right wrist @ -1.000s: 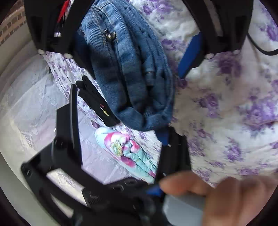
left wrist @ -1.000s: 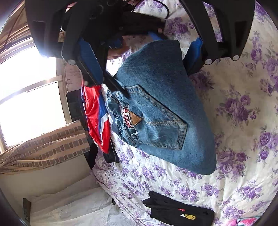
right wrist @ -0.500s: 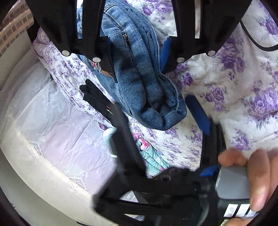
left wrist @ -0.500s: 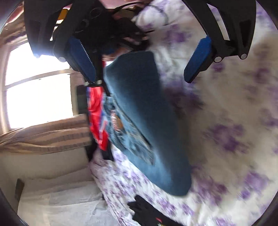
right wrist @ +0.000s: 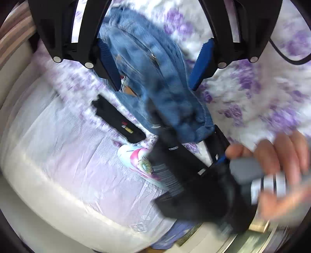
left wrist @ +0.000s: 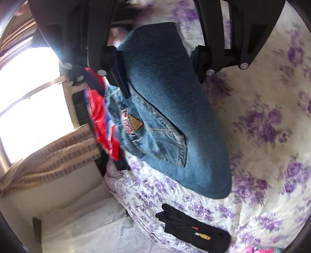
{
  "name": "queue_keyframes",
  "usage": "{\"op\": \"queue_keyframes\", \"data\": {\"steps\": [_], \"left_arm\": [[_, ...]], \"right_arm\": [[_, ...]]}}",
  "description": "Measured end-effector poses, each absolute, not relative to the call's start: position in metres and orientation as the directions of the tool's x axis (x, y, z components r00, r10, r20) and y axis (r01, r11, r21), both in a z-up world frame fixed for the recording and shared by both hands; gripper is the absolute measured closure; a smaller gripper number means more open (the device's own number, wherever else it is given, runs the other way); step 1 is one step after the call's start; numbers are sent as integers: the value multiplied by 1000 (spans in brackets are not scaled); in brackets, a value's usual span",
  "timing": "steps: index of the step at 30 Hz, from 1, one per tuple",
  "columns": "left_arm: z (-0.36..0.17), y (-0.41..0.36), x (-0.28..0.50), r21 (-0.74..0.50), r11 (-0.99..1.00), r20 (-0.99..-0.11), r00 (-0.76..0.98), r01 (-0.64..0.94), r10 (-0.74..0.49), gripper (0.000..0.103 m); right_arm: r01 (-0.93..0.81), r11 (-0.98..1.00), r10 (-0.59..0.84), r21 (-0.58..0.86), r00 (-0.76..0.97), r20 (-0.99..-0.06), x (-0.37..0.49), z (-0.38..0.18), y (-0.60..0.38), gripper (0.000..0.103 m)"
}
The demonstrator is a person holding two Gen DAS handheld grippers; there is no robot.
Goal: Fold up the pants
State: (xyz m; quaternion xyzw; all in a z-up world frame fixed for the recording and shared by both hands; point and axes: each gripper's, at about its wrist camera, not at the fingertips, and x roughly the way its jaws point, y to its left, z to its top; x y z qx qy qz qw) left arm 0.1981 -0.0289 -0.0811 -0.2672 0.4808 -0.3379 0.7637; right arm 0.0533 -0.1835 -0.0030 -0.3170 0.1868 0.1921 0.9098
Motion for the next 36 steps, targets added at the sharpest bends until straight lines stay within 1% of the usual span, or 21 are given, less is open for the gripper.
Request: {"op": "queue_keyframes", "data": {"steps": [1,2,3,4,6,7,9,11,13,15,18,20,23,26,28,29,30,32,34,35,36], "left_arm": [[-84,-29,197,-714,645,-567,315,273,-761,53],[-88,-28,195,-706,651,-572,316,279,-757,53],[-92,-26,194,-702,651,-573,315,288,-757,54],[-95,-24,192,-700,650,-570,317,295,-758,54],[-97,-23,191,-697,648,-567,319,306,-760,54],[-97,-23,191,-693,649,-566,319,314,-760,54],[-97,-22,190,-686,650,-565,324,327,-759,54],[-99,-22,189,-684,651,-563,329,330,-758,54],[-101,-21,189,-686,647,-558,330,333,-761,54],[-103,-20,190,-691,642,-552,330,332,-766,53],[-105,-19,189,-692,640,-550,330,333,-767,52],[-105,-20,190,-693,640,-550,331,332,-767,51],[-106,-19,190,-697,638,-548,330,327,-768,48],[-108,-20,193,-699,639,-550,329,321,-767,45],[-108,-20,193,-699,640,-552,329,319,-766,45],[-108,-20,193,-699,640,-552,328,319,-767,44],[-108,-21,193,-699,640,-553,328,317,-766,44],[-108,-22,194,-700,641,-553,328,315,-766,43],[-108,-23,194,-697,644,-556,328,316,-763,42],[-108,-23,194,-694,647,-559,330,317,-761,41],[-108,-24,194,-688,653,-565,332,317,-756,41]], "right_arm": [[-475,763,255,-438,845,-470,56,8,-198,26],[-473,819,289,-326,830,-477,64,26,-222,22],[-461,850,304,-256,825,-476,70,36,-237,14],[-448,873,317,-191,820,-476,79,44,-253,12],[-423,904,336,-64,795,-505,106,53,-285,10],[-407,914,340,-5,772,-537,123,52,-300,10],[-355,928,349,115,712,-609,158,39,-325,10],[-302,915,402,267,631,-663,188,21,-345,10],[-243,863,501,443,528,-686,216,-6,-360,10],[-199,812,574,549,449,-685,233,-27,-365,10],[-158,746,655,647,354,-668,249,-55,-363,10],[-140,692,712,709,301,-635,260,-70,-362,9],[-161,657,747,736,263,-610,268,-75,-358,9],[-160,650,755,743,247,-607,271,-76,-354,9],[-168,645,761,746,240,-603,270,-75,-352,13],[-163,613,787,773,222,-576,268,-76,-352,29],[-148,609,788,780,228,-572,267,-76,-355,33],[-147,606,788,782,241,-566,261,-76,-357,35],[-145,596,796,790,240,-556,260,-77,-358,35],[-141,588,801,796,234,-551,260,-79,-359,33],[-137,582,806,802,229,-546,260,-80,-359,28]]}}
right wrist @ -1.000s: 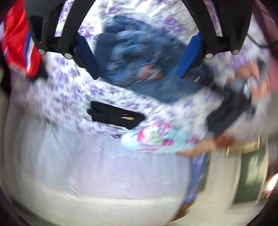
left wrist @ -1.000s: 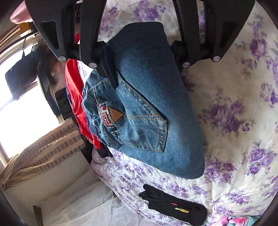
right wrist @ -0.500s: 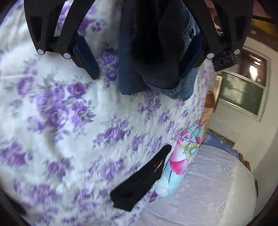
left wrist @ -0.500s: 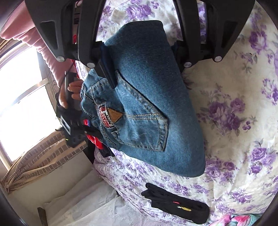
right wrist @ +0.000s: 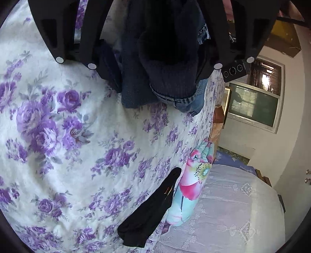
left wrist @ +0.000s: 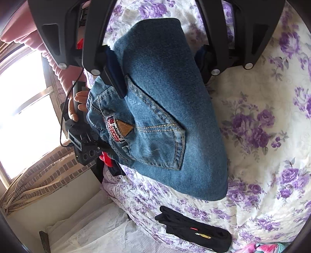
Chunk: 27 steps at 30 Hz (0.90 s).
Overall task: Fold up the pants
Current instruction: 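Lift and carry the folded jeans with both tools toward the blanket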
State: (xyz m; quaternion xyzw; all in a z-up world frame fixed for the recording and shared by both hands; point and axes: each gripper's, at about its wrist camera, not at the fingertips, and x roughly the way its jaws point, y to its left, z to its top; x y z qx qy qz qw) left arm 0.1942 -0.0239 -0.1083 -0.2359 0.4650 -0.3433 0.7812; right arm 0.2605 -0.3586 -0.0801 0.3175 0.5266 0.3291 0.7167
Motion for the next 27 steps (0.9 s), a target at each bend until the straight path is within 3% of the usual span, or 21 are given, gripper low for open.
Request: {"op": "queue_keyframes", "data": {"steps": [3,5,8,15,23,27], "left_arm": [[-107,-28,195,-653,688,-592,353,317,-725,34],[-104,-32,192,-606,724,-615,384,330,-689,32],[-99,-36,188,-538,770,-638,431,344,-638,30],[-97,-37,187,-510,788,-646,451,345,-616,31],[-93,-37,177,-466,813,-656,481,349,-582,35],[-83,-37,172,-454,813,-666,467,366,-582,44]], "right_arm": [[-162,616,784,771,214,-582,261,-77,-346,19],[-173,649,759,741,220,-613,262,-74,-336,18],[-167,666,743,727,240,-625,259,-74,-332,27],[-166,696,708,698,315,-632,242,-59,-332,42],[-204,778,618,594,423,-663,214,-29,-321,48],[-249,806,587,537,460,-667,198,4,-311,52]]}}
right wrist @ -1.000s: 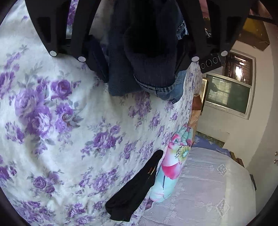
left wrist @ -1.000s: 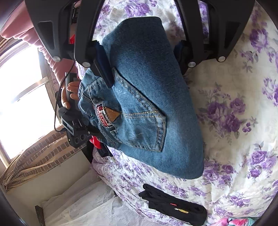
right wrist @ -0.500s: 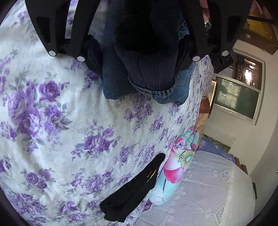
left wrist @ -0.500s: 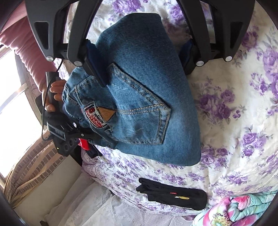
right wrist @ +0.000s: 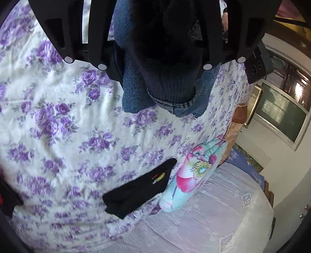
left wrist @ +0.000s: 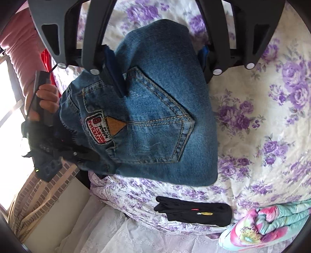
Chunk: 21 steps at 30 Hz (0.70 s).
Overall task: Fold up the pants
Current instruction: 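Lift and carry the folded jeans with both tools toward the blanket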
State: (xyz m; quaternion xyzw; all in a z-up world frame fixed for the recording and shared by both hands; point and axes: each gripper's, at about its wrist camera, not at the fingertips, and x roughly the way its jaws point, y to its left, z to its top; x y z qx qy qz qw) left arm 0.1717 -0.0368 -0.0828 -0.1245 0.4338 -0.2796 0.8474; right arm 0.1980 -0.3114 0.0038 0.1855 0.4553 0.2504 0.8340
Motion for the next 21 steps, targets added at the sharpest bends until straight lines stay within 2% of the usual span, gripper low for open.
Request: {"op": "queue_keyframes", "data": {"steps": [7,12,16,21], "left_arm": [[-21,-19,189,-454,762,-608,464,462,-644,46],[35,-8,236,-366,787,-570,549,498,-612,46],[57,-3,290,-318,816,-560,599,483,-572,46],[50,7,364,-308,836,-562,623,454,-545,46]], "right_arm": [[-338,830,558,445,544,-627,204,91,-292,53],[-361,829,556,426,604,-571,264,141,-282,53],[-365,837,543,409,645,-537,316,154,-273,53],[-350,842,531,411,673,-515,391,141,-264,53]]}}
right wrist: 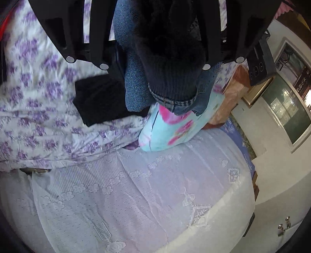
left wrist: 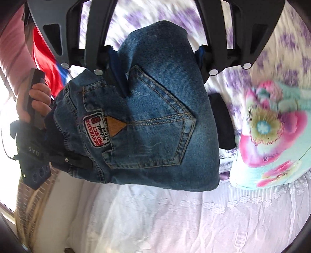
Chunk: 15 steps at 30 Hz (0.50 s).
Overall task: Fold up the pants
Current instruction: 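Lift and carry the folded jeans with both tools toward the blanket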
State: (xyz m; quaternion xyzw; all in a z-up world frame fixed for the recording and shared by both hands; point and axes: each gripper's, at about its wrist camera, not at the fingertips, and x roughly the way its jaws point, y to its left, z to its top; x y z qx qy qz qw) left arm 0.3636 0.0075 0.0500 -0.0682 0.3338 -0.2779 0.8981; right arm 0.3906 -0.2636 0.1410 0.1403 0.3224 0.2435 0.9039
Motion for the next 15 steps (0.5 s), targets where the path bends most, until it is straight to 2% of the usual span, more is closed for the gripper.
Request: {"op": "queue_keyframes", "data": {"steps": [9,15], "left_arm": [[6,11,495,-341,856,-588,622,389,-517,46],[-54,17,557,-431,854,-674,524,293,-520,42]], "right_arm": [[-310,847,517,433,674,-528,520,93,-262,53],[-238,857,494,456,628,-601,573,20,-267,52]]}}
